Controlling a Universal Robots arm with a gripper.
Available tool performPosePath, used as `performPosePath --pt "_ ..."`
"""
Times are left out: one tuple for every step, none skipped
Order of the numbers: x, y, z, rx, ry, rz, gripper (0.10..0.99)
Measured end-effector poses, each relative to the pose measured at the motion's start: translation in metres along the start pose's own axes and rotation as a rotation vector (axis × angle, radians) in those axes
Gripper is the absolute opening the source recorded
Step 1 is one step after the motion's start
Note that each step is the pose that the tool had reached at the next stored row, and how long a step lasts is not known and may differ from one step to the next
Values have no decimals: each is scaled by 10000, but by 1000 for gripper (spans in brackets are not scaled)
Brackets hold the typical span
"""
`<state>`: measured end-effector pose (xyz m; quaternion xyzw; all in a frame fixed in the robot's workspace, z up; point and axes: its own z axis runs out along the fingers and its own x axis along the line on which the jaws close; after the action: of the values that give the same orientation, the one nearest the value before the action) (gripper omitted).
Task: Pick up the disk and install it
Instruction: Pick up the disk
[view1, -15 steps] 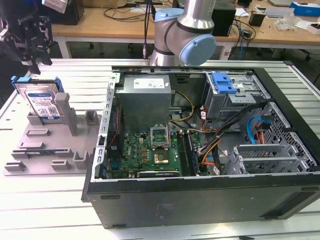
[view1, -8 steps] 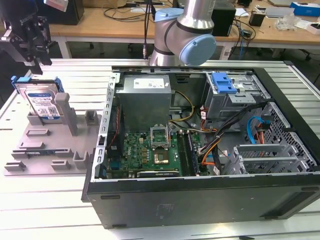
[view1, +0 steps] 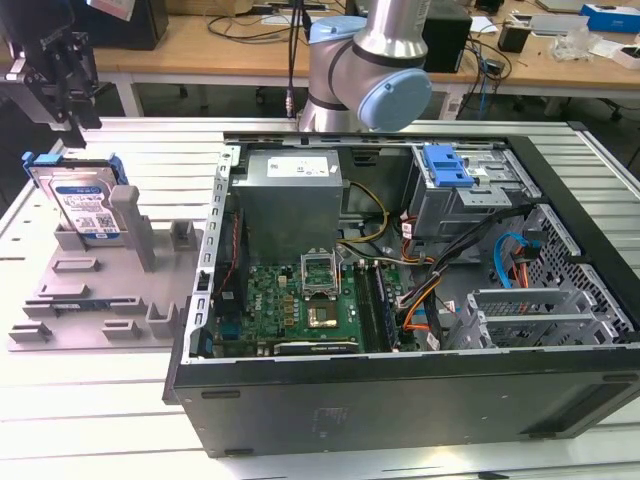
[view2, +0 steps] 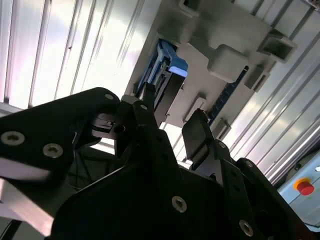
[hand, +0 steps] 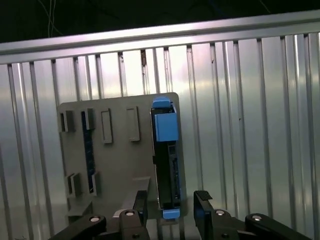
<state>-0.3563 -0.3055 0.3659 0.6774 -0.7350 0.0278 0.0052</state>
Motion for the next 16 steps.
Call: performPosePath --pt "1 9 1 2 -1 1 498" --pt "1 9 1 0 -1 -1 498" --pt "1 10 1 1 -1 -1 498" --pt "1 10 1 1 -1 0 498" --pt "1 16 5 -3 2 113 498" --pt "1 18 6 -9 6 202 498" --pt "2 20 8 -14 10 287 498" --pt "2 23 10 -16 11 321 498" --pt "1 29 13 -16 11 338 498" --pt "2 44 16 -16 11 350 498" --pt "4 62 18 -16 11 351 498" --pt "5 88 22 -15 10 350 498" --pt "6 88 21 -16 11 347 498" --pt "6 88 21 -16 11 346 498" --pt "6 88 21 -16 11 346 498" --pt "6 88 21 -17 12 346 498"
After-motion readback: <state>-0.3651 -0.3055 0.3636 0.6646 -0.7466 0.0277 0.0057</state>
